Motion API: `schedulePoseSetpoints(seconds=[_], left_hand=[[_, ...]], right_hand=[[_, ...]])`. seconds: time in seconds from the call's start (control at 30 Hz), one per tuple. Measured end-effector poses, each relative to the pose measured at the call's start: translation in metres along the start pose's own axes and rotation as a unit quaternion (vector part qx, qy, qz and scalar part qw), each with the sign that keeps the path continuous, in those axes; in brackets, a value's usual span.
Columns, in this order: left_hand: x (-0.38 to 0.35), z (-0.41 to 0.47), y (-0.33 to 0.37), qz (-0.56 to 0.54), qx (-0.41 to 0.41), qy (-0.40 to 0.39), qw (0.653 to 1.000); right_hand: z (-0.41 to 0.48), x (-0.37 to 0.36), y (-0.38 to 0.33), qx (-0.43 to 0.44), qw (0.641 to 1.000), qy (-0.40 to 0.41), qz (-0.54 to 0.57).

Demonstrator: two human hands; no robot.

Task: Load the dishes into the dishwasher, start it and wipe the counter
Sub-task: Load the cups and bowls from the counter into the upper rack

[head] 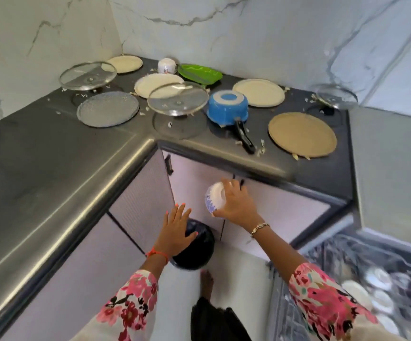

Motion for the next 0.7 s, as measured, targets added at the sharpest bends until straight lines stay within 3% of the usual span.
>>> schedulePoseSetpoints(seconds=[0.33, 0.7], left_hand=[[-0.128, -0.245, 0.059, -0.070, -0.028, -0.159, 0.984], [-0.236, -0.363, 0.247, -0.055, -0.182, -0.254, 0.948]], right_hand=[[-0.314, -0.123, 0.017, -0.138, 0.985, -0.096, 0.038], [-0.547, -0.114, 0.132, -0.299, 0.952, -0.060, 0.036]])
Point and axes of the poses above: each hand's wrist, its own z-axis towards the middle knuckle, its own x-axis out of the back of the hand, y = z × x, the point moved 8 cm from there along z, towards the middle knuckle, and after that the axes turned 12 degrees about x, right-handed, at the moved point
